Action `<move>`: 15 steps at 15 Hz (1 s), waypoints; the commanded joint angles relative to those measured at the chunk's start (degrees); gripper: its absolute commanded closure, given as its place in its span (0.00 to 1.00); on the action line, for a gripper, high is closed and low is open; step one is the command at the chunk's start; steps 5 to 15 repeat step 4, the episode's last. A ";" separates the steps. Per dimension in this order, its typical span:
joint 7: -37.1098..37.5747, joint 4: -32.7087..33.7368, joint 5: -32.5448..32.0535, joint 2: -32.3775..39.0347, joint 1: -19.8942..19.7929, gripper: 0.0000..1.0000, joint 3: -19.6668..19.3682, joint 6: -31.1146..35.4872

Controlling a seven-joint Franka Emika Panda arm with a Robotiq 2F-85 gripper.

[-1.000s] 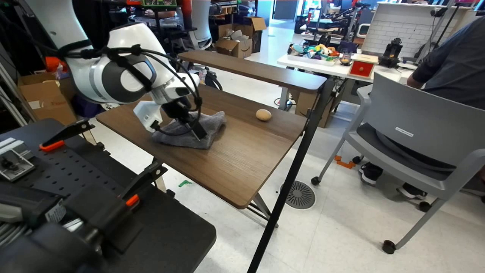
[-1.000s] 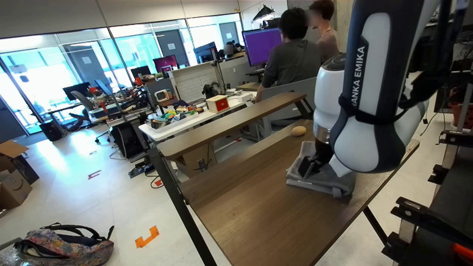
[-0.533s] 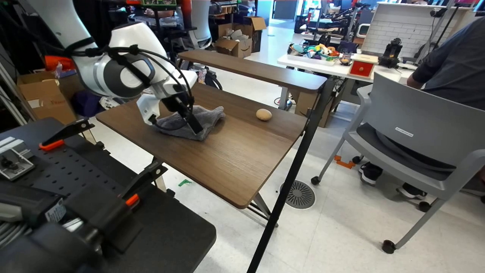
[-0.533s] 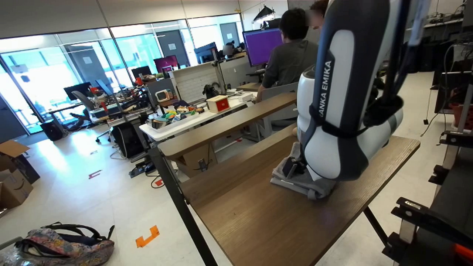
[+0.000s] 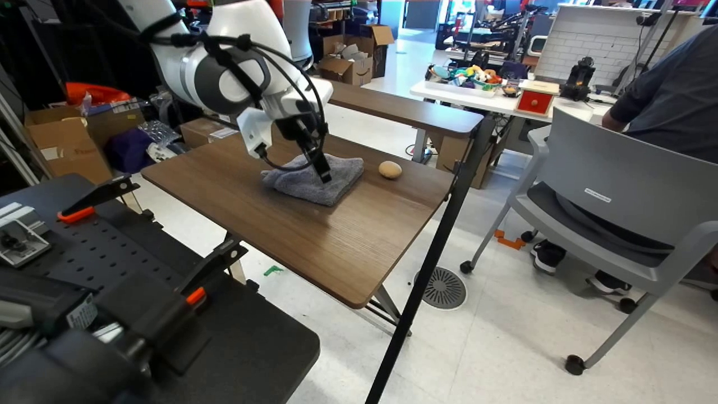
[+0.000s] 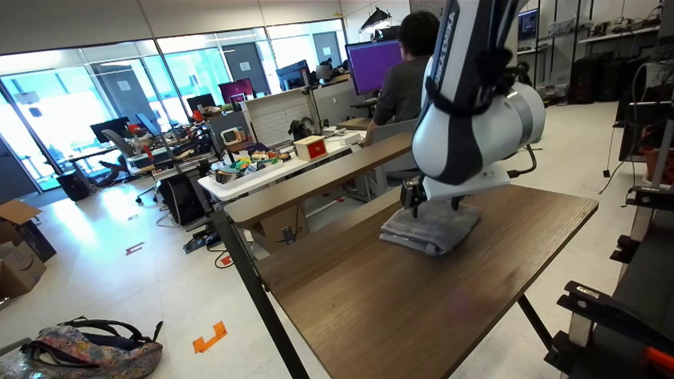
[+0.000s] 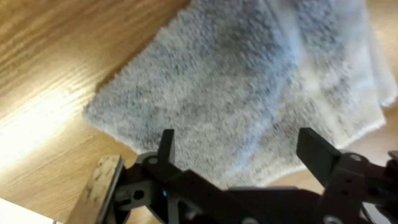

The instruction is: Move the plush toy and wipe the table with the cloth

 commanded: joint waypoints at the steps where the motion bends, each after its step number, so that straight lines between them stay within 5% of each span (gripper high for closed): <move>1: -1.34 -1.38 -1.00 -3.13 -4.07 0.00 3.57 1.42; 3: -2.22 -2.52 -1.44 -6.10 -6.58 0.00 5.01 0.72; 15: -2.18 -2.43 -1.46 -5.62 -6.31 0.00 4.77 0.72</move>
